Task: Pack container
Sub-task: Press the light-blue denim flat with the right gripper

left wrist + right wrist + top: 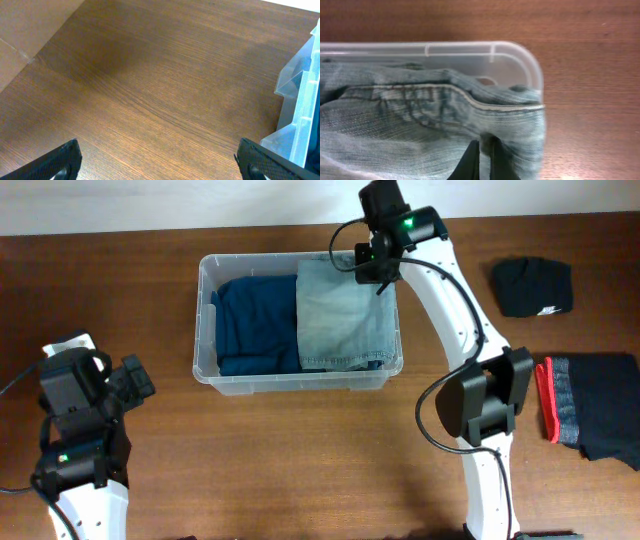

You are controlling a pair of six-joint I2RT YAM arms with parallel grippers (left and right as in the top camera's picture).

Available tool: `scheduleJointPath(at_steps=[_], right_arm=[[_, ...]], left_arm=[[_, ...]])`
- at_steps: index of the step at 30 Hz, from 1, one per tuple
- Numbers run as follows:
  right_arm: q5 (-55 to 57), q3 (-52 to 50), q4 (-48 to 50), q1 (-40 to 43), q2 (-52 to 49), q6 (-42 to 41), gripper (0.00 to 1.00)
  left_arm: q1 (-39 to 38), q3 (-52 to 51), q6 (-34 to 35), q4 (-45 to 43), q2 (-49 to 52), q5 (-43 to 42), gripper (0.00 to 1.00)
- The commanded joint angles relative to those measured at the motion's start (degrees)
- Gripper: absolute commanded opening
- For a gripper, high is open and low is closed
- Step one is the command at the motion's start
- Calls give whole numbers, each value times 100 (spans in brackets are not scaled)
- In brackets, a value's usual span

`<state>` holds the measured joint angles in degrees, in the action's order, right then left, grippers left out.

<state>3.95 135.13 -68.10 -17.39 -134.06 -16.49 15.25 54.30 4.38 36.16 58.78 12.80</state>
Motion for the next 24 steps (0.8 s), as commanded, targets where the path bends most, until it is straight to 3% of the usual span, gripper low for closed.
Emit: scheduleJointPath(at_steps=[1,11,24], right_arm=[[-70,39,-46,9,-361,-2,4],[-72,-37,-201,-26,-715,0,4],[140,92,-765,-173,-428,275,4]], left_arm=[[31,-15,76,-13,4,-39,99],[31,-15,76,-11,4,-39,99],[31,-15,76,-13,4,-39,99]])
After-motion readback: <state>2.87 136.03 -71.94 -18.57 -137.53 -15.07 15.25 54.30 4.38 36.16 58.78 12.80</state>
